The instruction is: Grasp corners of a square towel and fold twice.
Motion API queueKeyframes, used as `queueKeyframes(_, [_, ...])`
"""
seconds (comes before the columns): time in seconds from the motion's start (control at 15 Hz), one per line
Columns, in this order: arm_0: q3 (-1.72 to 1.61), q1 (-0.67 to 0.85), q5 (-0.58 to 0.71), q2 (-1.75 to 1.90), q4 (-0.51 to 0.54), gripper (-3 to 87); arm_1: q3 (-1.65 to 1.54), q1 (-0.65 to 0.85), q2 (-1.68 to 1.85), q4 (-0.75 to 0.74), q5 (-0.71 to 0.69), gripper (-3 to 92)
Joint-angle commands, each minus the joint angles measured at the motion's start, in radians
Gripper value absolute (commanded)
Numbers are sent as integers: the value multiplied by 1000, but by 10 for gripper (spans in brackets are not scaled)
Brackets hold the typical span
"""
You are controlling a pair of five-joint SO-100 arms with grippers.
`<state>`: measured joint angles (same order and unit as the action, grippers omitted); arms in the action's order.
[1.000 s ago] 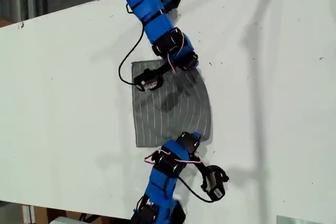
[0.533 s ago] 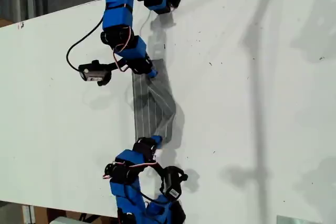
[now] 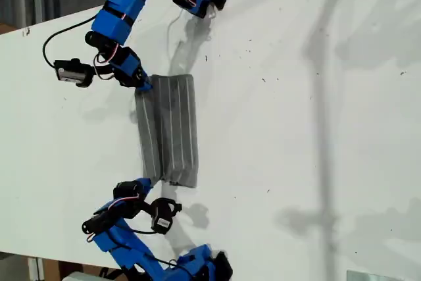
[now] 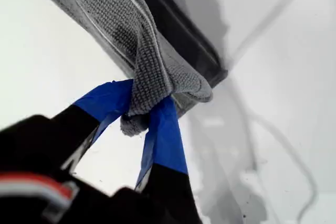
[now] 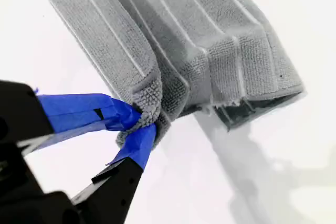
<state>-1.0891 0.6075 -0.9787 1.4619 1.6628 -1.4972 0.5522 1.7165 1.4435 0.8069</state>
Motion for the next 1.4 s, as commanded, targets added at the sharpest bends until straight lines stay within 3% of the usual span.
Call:
queueKeyframes(0.0, [-29,77,21,-8,0,-2,55,23,-41,-28,-23,-1])
queueKeyframes(0.33, [-41,156,64,-218,-66,-2,71,28,-256,-83,-38,-1])
queueKeyframes(0.8, [-144,-141,-46,-17,6,-2,-52,-83,-41,-11,-31,-1])
queueKeyframes(1.07, [-402,-229,-141,26,-129,-2,-293,-186,64,-97,38,-1])
queueKeyframes(1.33, [-446,-253,-167,-32,-198,-2,-449,-198,77,-195,60,-1])
